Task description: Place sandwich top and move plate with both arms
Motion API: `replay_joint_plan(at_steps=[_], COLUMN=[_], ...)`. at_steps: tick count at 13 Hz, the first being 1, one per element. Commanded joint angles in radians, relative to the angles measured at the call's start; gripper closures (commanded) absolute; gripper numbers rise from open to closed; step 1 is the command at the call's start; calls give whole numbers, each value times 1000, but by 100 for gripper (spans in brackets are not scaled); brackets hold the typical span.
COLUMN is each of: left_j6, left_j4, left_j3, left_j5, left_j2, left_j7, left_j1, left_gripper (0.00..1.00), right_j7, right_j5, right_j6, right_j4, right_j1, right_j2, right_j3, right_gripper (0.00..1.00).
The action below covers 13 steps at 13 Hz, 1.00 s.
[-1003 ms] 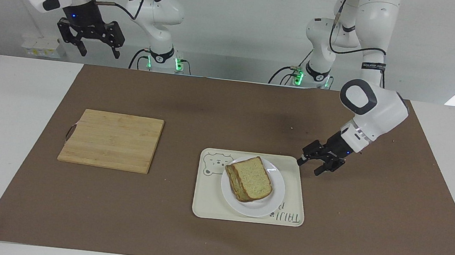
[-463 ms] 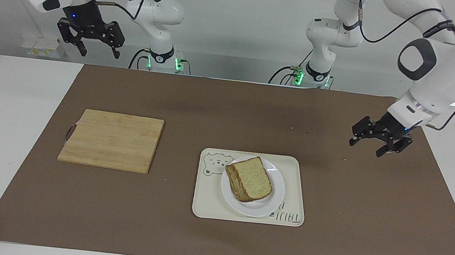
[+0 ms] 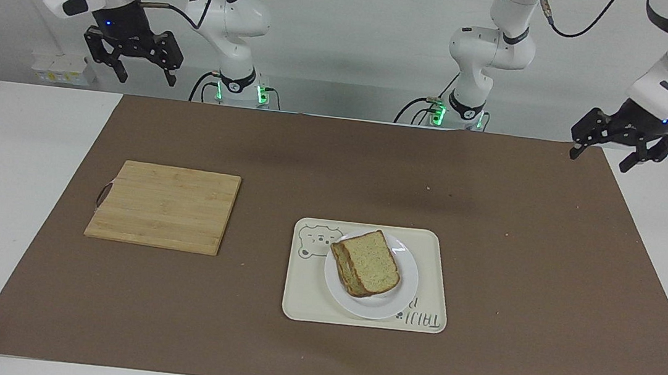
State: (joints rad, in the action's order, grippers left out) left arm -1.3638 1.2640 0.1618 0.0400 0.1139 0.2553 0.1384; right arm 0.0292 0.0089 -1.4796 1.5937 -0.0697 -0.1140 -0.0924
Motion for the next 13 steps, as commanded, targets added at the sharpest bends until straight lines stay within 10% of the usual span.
replay_joint_plan(at_steps=[1, 13], left_j6=[74, 60], left_j4=[-11, 135], left_j3=[-4, -7], left_j5=[-31, -43], left_j2=[-98, -186], left_j7=[-7, -7], left_j1=[6, 13], left_gripper=[0, 0], right_j7=[26, 26], right_j5=[-7, -6], right_j6=[9, -43], right_j4=[12, 12], right_j1=[8, 8], right_j2=[-15, -9], right_j3=[5, 6], right_gripper=[0, 0])
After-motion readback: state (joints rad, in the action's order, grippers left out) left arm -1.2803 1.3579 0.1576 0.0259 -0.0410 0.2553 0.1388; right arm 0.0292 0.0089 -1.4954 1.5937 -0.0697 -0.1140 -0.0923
